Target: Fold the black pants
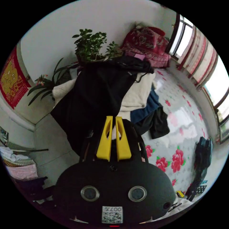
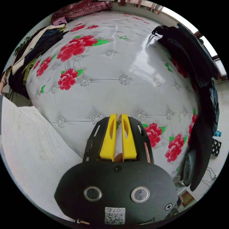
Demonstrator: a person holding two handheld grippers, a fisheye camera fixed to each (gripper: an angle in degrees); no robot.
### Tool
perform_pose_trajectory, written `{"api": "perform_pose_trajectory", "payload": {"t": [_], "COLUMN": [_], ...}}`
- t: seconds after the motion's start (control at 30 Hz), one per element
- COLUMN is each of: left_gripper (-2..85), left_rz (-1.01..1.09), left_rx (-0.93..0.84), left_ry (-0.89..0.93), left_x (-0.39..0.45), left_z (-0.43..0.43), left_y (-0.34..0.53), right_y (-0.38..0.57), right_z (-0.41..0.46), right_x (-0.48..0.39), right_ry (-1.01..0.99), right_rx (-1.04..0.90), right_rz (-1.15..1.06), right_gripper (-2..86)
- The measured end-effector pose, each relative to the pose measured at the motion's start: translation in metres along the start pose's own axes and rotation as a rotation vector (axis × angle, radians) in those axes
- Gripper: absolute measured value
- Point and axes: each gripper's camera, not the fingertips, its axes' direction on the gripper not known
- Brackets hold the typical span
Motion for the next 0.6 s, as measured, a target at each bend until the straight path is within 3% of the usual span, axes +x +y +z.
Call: {"api": "perform_pose_trajectory", "payload": {"t": [0.13, 0.3, 0.43, 0.53, 0.6], "left_gripper": [-0.7, -0.8, -0.3, 0.6, 1.4], "left_rz": [0.197, 0.641, 0.909, 1.061, 1.048], "left_rx": [0.142, 0.083, -0.122, -0.264, -0.257], "left_ry": [0.357, 0.499, 0.403, 0.236, 0.243], "left_x": [0.053, 0.210, 0.341, 0.385, 0.376], "left_z": [-0.073, -0.099, -0.046, -0.003, -0.001], "left_y": [0.017, 0.069, 0.153, 0.217, 0.236], "right_y": [0.008, 0.022, 0.041, 0.065, 0.083], "right_z": [-0.003, -0.041, -0.074, -0.082, -0.081], "right_x": [0.010, 0.027, 0.054, 0.069, 0.075], "right_ry": [-0.022, -0.042, -0.160, -0.246, -0.250], "right_rx": [-0.003, 0.174, 0.330, 0.388, 0.382], "right_rz": [0.012, 0.028, 0.108, 0.144, 0.154], "right_gripper": [5.4, 7.2, 8.0, 8.3, 8.5]}}
